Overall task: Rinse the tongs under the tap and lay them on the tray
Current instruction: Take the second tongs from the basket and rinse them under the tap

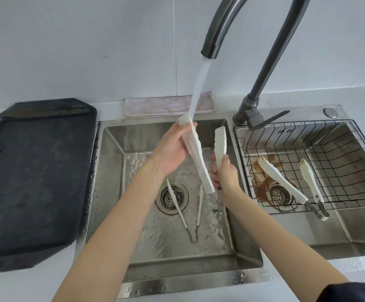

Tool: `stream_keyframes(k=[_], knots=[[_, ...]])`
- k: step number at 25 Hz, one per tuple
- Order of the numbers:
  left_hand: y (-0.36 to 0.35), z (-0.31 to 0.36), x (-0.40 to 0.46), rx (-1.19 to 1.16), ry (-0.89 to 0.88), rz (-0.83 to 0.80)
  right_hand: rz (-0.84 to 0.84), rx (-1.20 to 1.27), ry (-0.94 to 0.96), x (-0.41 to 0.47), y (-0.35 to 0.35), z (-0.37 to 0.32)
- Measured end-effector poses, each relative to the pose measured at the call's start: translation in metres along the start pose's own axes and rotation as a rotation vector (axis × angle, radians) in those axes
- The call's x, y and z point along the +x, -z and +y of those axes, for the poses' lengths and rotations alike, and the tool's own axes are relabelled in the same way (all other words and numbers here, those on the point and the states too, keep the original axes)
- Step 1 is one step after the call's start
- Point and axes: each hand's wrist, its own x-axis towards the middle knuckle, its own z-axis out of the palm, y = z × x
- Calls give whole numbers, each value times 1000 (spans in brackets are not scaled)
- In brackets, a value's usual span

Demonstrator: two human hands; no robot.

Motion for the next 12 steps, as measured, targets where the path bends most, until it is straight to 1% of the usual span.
stream_keyframes(k=[3,5,7,9,12], knots=[[6,0,-1,-56,10,86,36,29,129,-5,-1,-9],[13,-2,-1,-64,-6,142,53,-23,218,-9,-2,-13],[20,-7,-3,-5,-18,181,57,-113,265,-12,-4,-12],[28,-19,-9,60,-26,242,53,-185,237,-15,-7,-4],[42,-49,-23,298,-4,317,45,-249,163,-18,-8,17]])
